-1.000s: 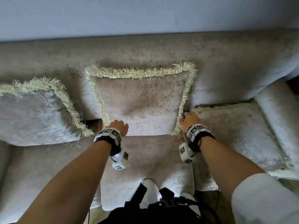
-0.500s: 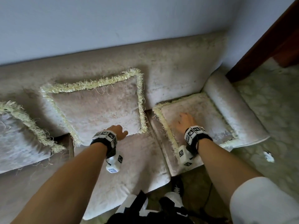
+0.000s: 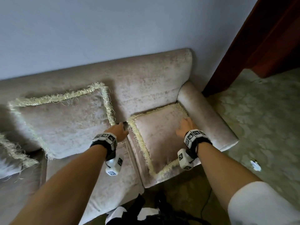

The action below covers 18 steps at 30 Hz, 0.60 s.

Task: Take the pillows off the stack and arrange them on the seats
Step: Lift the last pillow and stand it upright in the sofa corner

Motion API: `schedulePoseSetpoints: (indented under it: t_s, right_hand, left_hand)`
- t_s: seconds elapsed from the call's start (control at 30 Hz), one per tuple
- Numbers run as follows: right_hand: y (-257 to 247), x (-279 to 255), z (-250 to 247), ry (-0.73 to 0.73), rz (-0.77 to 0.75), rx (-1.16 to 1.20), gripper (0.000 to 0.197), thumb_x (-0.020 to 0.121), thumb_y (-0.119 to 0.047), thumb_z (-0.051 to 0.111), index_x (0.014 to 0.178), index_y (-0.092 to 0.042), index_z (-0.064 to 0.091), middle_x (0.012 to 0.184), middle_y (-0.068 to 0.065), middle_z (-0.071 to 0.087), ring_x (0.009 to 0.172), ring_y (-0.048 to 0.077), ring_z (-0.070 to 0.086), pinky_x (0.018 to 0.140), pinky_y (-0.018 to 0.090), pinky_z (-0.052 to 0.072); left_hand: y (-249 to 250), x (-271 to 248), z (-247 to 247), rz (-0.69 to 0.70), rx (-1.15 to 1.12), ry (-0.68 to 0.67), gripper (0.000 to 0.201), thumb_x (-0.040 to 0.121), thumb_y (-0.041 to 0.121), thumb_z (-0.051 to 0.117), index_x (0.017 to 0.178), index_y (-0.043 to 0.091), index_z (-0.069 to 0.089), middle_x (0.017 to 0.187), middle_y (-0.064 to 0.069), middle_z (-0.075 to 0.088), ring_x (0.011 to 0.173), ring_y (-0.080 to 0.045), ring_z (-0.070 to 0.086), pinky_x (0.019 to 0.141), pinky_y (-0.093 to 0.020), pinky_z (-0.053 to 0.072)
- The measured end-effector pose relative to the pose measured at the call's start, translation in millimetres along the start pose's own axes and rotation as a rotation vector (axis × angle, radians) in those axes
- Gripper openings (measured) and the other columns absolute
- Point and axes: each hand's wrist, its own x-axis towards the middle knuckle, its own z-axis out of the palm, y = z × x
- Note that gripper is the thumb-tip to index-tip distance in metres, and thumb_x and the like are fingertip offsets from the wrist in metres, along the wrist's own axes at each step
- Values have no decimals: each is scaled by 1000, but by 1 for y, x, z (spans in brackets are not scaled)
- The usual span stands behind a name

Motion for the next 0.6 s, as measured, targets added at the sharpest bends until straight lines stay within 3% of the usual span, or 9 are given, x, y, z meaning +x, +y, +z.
schedulePoseSetpoints:
  t_s: [0.17,0.23,0.43,0.6]
  right_hand:
    - [27,-1,-31,38,-72,8,62,87,-26,62,143,-12,39,151,12,29,128,38,46,102,47,45]
    - [30,-2,-41,59,-92,2,60,88,-28,58,142,-12,38,150,11,30,127,37,46,101,47,45]
    - [39,-10,-59,134,-100,-25,54,92,-27,53,142,-14,39,151,9,31,131,37,40,105,45,37]
    - [47,-9,-66,159,-108,-8,52,88,-26,55,137,-17,44,143,10,38,128,33,43,103,45,36]
  left_hand:
    - [40,-10,8,22,-39,70,31,96,38,45,117,14,47,107,-5,61,89,-21,60,84,-39,54]
    - [50,-11,3,13,-34,80,30,95,36,44,115,13,46,105,-6,60,89,-22,60,83,-43,55]
    - [74,-7,-14,47,-15,115,50,96,33,49,138,12,31,126,-12,57,104,-28,61,86,-38,53]
    - [86,5,-22,109,-25,111,54,93,29,52,139,19,24,114,-11,60,88,-25,64,82,-43,57]
